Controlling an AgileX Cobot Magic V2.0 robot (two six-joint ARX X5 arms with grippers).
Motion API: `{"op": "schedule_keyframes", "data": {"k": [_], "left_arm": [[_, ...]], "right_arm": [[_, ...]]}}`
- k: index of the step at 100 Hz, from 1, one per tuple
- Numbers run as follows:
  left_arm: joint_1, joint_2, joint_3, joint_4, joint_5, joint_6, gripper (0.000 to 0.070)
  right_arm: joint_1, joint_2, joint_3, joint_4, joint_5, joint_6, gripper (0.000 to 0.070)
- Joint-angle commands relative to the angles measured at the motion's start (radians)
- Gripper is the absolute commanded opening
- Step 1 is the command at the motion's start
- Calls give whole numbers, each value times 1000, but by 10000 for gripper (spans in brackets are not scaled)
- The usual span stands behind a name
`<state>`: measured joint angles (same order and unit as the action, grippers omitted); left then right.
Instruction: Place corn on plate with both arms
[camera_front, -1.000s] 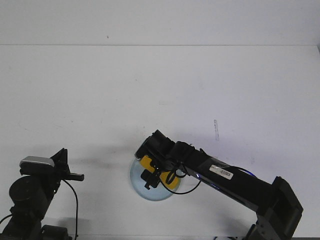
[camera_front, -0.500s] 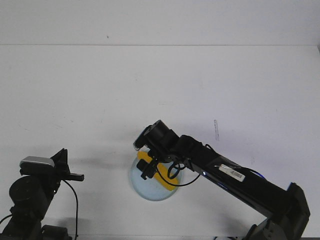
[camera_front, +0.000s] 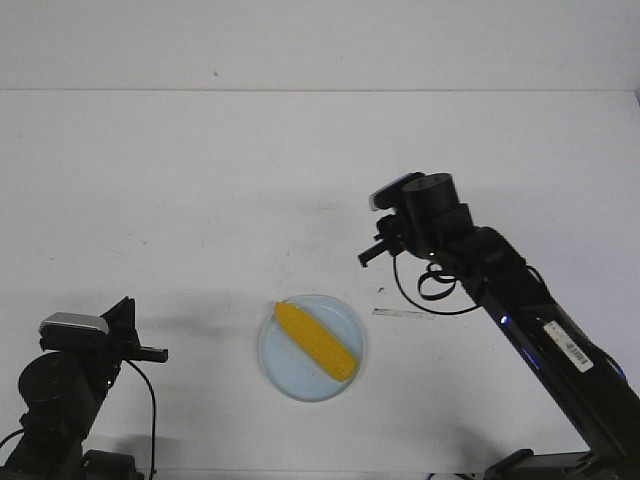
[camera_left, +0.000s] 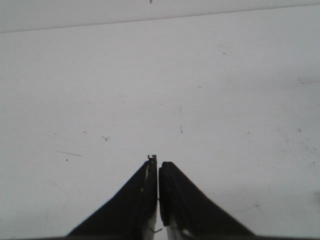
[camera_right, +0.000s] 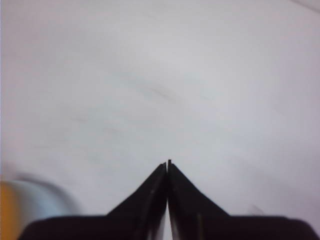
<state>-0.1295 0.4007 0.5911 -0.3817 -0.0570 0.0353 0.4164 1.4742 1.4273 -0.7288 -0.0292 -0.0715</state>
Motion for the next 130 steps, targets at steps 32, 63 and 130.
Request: {"op": "schedule_keyframes", "data": {"k": [32, 63, 130], "left_arm": [[-3, 4, 6, 10, -4, 9, 0], [-3, 4, 6, 9, -4, 8, 0], [-3, 4, 6, 10, -4, 5, 0]], "right_arm": [[-340, -47, -253, 65, -9, -15, 0], [-397, -318, -628, 259, -4, -4, 0], [-397, -1170, -825, 198, 4, -3, 0]]}}
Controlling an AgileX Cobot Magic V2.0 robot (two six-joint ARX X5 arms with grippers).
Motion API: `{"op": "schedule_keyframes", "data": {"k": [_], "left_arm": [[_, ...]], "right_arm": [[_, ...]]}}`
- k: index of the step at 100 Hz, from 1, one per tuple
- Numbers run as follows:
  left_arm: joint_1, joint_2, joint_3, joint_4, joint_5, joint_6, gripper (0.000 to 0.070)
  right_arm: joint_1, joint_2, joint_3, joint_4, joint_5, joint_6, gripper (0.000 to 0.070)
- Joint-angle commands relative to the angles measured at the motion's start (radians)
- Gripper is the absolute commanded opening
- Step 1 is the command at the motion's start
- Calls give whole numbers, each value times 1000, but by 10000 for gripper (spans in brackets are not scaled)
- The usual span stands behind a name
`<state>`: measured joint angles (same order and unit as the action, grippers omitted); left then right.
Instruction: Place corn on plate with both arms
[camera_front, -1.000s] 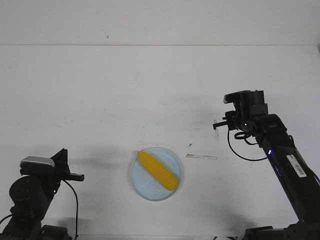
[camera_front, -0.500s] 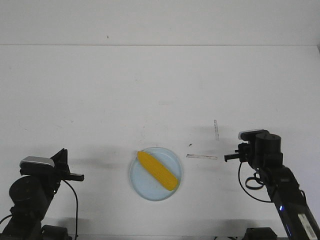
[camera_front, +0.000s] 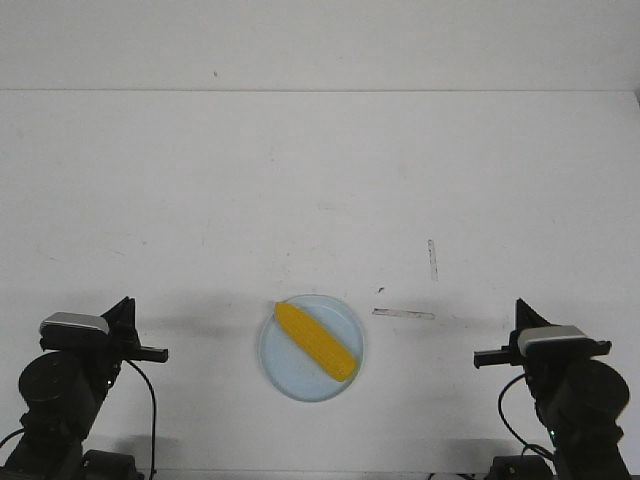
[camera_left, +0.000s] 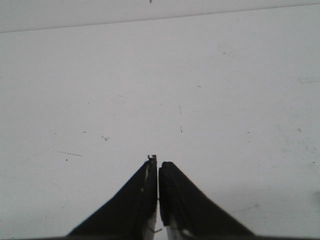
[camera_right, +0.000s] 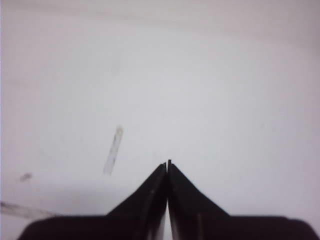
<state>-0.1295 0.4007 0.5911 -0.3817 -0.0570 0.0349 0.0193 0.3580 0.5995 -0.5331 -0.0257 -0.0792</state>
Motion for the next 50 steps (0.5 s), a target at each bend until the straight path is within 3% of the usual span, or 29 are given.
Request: {"op": "schedule_keyframes", "data": {"k": [1, 22, 50], "left_arm": [[-3, 4, 6, 10, -4, 6, 0], [-3, 3, 6, 11, -4, 6, 0], [-3, 3, 6, 17, -4, 6, 0]], "right_arm": [[0, -64, 3, 1, 0, 5, 0], [0, -202, 3, -22, 3, 5, 0], [0, -214, 3, -70, 29, 4, 0]]}}
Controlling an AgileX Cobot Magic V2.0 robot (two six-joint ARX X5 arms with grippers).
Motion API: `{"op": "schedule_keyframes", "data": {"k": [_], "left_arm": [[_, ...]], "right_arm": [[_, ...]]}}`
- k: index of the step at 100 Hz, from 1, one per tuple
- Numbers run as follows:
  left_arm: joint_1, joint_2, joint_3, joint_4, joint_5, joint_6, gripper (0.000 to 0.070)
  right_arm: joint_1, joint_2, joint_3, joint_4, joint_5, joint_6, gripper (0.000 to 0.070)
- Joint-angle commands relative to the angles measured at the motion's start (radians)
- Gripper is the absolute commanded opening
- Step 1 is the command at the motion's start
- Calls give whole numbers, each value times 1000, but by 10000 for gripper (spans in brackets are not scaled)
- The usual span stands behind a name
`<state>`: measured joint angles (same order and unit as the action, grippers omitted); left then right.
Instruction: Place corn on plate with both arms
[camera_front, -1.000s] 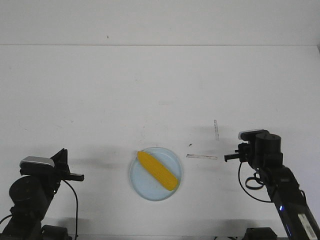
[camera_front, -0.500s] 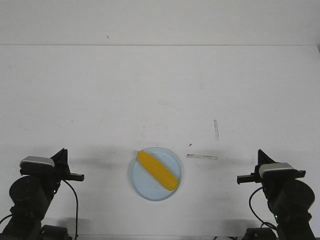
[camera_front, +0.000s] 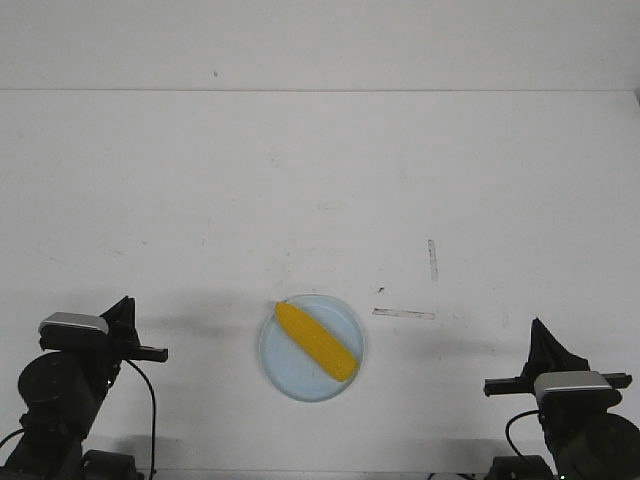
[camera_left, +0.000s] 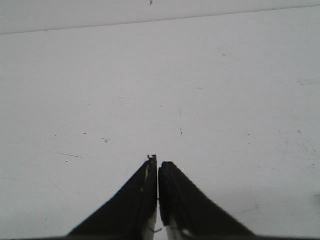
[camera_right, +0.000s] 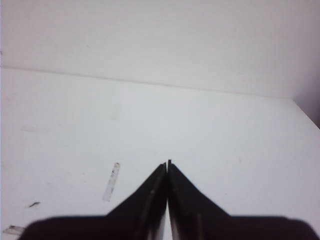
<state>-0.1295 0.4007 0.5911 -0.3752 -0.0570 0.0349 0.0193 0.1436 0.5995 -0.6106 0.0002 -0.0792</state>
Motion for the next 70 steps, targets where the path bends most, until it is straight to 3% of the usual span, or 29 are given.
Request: {"op": "schedule_keyframes", "data": {"k": [1, 70], "left_arm": [[-3, 3, 6, 11, -4, 6, 0], [-3, -6, 6, 15, -4, 6, 0]], "right_arm": [[0, 0, 3, 8, 3, 4, 0], [0, 0, 3, 38, 1, 4, 0]]}}
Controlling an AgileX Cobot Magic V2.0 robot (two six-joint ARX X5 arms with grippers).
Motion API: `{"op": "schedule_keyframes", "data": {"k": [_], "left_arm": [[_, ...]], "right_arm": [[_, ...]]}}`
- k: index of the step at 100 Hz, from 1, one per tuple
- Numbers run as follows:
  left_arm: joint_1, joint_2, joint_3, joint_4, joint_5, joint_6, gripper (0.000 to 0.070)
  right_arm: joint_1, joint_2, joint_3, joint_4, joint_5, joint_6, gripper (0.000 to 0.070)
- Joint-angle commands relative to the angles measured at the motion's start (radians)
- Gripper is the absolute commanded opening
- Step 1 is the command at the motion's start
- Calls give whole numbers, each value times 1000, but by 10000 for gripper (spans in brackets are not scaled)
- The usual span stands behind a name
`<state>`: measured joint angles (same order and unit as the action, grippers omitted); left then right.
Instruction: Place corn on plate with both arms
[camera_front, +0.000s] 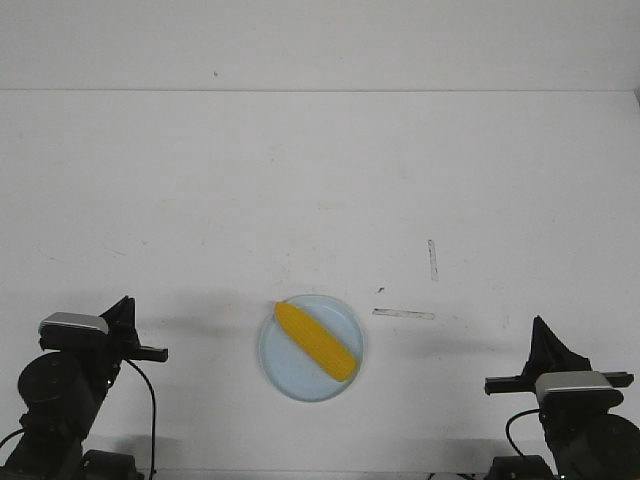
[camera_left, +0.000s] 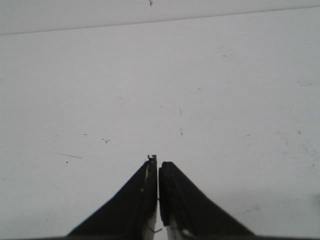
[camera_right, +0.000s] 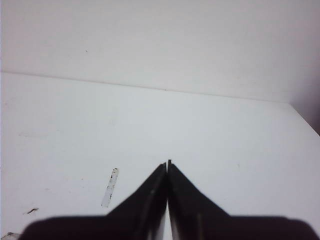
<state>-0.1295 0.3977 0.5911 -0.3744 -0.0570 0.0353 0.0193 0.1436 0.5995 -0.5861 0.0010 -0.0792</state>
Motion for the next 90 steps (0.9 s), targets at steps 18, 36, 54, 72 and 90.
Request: {"op": "schedule_keyframes", "data": {"k": [18, 36, 54, 72, 90], "left_arm": [[-1, -38, 1, 18, -3, 5, 0], [61, -114, -104, 142, -4, 5, 0], [136, -303, -342, 336, 56, 5, 0], [148, -395, -527, 426, 56, -4, 0], [139, -394, -578, 387, 60, -2, 0]], "right_arm": [[0, 0, 3, 13, 0, 4, 0], [0, 0, 3, 13, 0, 4, 0], [0, 0, 3, 13, 0, 4, 0], [0, 0, 3, 14, 0, 4, 0], [0, 0, 3, 17, 0, 4, 0]]}}
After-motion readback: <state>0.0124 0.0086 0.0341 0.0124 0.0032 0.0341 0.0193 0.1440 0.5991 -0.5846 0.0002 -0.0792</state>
